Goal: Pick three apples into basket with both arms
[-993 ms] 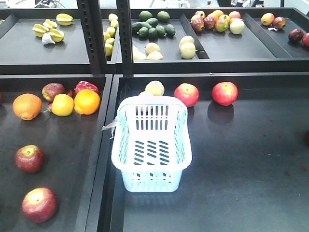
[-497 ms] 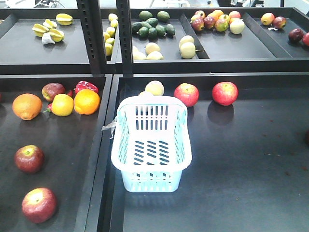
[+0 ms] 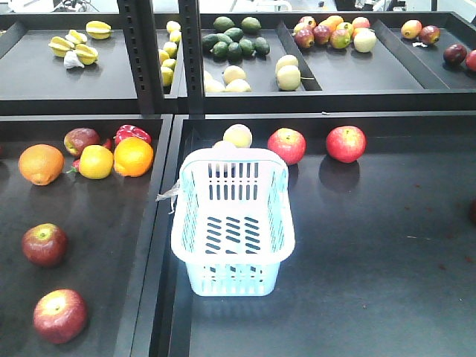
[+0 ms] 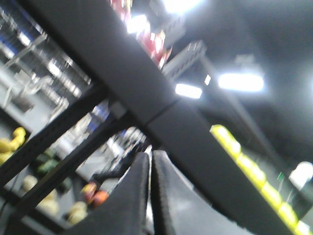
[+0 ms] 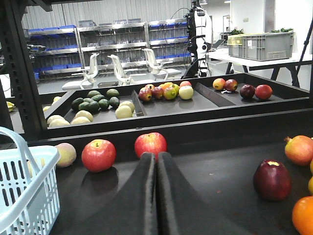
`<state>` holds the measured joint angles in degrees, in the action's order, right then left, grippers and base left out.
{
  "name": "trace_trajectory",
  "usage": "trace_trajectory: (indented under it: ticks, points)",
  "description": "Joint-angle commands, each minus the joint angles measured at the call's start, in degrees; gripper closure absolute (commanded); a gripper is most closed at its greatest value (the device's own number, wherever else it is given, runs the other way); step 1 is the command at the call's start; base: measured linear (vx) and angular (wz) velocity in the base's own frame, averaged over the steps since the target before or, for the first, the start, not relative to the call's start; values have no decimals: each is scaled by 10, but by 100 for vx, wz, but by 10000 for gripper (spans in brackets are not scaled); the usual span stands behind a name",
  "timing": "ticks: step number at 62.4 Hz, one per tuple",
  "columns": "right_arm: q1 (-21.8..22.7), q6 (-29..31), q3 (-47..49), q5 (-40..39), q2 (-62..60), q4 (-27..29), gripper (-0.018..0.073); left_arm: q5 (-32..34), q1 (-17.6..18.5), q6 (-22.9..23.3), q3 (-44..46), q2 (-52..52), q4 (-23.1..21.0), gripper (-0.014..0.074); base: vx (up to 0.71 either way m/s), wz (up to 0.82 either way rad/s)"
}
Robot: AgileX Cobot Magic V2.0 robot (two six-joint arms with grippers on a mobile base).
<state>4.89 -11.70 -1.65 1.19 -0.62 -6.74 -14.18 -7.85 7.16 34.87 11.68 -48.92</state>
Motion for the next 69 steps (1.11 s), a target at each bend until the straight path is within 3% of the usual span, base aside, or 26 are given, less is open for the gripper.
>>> trace_trajectory:
  ticks: [1, 7, 10, 11, 16, 20, 24, 31, 37, 51, 58, 69]
  points:
    - [3, 6, -8, -39, -6, -3, 564, -37, -1, -129, 53, 78, -77, 603, 0, 0]
    - [3, 6, -8, -39, -6, -3, 564, -94, -1, -289, 92, 156, -201, 603, 0, 0]
    - [3, 6, -8, -39, -6, -3, 564, -138, -1, -382, 107, 192, -267, 603, 0, 0]
    - [3, 6, -8, -39, -6, -3, 564, -160, -1, -436, 117, 217, -311, 603, 0, 0]
    - [3, 6, -8, -39, -6, -3, 564, -242, -1, -562, 139, 280, -416, 603, 0, 0]
    - [3, 6, -8, -39, -6, -3, 564, -299, -1, -658, 161, 338, -468, 603, 0, 0]
    - [3, 6, -8, -39, -6, -3, 564, -344, -1, -701, 182, 389, -495, 602, 0, 0]
    - [3, 6, -8, -39, -6, -3, 564, -390, -1, -744, 229, 471, -473, 570, 0, 0]
    - [3, 6, -8, -39, -6, -3, 564, -419, -1, -746, 276, 535, -435, 492, 0, 0]
    - [3, 6, -8, -39, -6, -3, 564, -440, 1, -746, 398, 664, -386, 160, 0, 0]
    - [3, 6, -8, -39, -6, -3, 564, -451, 24, -745, 471, 726, -331, 53, 0, 0]
    - [3, 6, -8, -39, -6, -3, 564, -457, 93, -743, 588, 818, -216, 38, 0, 0]
